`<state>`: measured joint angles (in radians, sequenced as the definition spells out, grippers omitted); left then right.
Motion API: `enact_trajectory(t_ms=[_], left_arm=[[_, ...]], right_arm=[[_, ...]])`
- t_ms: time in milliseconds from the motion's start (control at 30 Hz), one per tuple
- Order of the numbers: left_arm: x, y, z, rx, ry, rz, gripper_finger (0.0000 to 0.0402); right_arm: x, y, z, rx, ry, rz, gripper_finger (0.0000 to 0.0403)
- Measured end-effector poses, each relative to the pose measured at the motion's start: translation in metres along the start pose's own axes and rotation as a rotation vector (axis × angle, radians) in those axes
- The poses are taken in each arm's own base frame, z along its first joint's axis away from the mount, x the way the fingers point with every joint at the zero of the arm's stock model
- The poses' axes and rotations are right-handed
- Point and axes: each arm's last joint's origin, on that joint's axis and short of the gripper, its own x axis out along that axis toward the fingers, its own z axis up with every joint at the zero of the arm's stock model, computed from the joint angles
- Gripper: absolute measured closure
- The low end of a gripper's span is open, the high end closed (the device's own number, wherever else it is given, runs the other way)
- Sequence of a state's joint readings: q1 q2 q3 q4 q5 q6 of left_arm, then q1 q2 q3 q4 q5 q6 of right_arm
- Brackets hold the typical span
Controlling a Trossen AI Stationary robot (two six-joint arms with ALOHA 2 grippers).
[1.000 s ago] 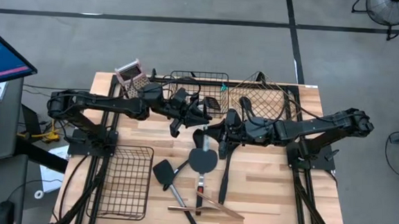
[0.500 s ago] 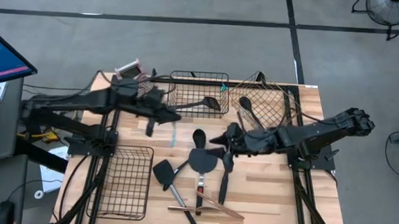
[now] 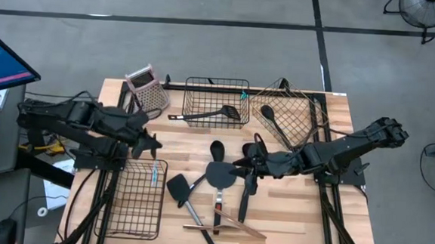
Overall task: Pick & Place Kitchen Items
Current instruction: Put the blue table knife into the bottom wire basket, then put the top brown table knife into the bottom wire basket
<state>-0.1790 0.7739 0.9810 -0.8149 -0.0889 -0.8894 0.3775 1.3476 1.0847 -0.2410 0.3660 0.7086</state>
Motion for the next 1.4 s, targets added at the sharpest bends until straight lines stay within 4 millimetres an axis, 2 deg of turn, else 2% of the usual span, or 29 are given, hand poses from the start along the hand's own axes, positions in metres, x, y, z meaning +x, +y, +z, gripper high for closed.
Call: enact_trajectory(t_ms=[233,467,767,900,1067,1233,1400], left_arm=[[0.012,0.009,-0.026,-0.116,0.252,0.224,0.0401],[0.018,0.009,-0.043,-0.102,0.485,0.303,0.0401],[0.018,0.006,-0.048,-0.064,0.535,0.285,0.0393],[0.016,0.002,-0.054,-0.042,0.682,0.193,0.0357],[0.010,-0.002,-0.059,-0.037,0.829,0.090,0.0277],[0.005,-0.001,-0.058,-0.016,0.801,0.060,0.0211],[0.008,-0.005,-0.053,-0.003,0.705,0.029,0.0189]], right_arm=[[0.000,-0.001,-0.001,0.011,0.008,-0.009,0.0246],[0.000,-0.002,-0.002,0.014,0.023,-0.023,0.0252],[0.000,-0.003,-0.003,0.010,0.030,-0.028,0.0254],[0.000,-0.003,-0.003,0.010,0.031,-0.027,0.0251],[0.000,-0.003,-0.003,-0.009,0.032,-0.026,0.0245],[0.000,-0.003,-0.003,-0.017,0.030,-0.027,0.0241],[0.000,-0.003,-0.003,-0.017,0.030,-0.028,0.0242]])
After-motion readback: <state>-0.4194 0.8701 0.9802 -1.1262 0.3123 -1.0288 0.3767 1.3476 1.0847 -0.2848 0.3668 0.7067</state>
